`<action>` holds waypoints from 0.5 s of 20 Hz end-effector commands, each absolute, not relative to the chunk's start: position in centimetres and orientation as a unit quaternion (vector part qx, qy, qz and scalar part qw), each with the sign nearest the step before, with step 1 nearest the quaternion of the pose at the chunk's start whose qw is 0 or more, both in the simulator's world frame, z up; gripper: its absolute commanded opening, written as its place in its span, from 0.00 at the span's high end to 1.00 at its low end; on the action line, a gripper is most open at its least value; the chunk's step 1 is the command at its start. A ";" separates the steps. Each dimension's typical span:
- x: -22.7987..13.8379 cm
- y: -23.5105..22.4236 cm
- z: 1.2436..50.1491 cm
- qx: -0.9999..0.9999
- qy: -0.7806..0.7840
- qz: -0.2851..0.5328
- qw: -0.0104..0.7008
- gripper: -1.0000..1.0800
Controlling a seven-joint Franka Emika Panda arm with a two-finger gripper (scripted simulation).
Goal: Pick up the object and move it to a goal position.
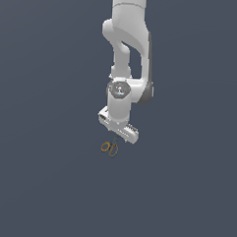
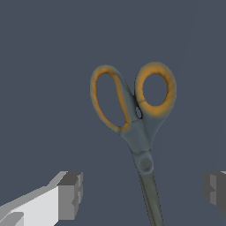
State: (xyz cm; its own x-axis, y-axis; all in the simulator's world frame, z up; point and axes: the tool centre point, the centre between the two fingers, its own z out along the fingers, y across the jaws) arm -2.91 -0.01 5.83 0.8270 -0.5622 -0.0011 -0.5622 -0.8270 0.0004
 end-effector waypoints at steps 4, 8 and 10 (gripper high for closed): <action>-2.9 0.0 5.0 0.956 -0.294 0.000 0.000 0.04; -3.0 0.0 3.2 0.955 -0.295 0.000 0.000 0.04; -3.0 0.0 2.2 0.955 -0.296 0.000 0.000 0.04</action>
State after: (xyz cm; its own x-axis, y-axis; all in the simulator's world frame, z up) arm -2.99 -0.02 2.96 0.8253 -0.5647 -0.0003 -0.5647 -0.8253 -0.0001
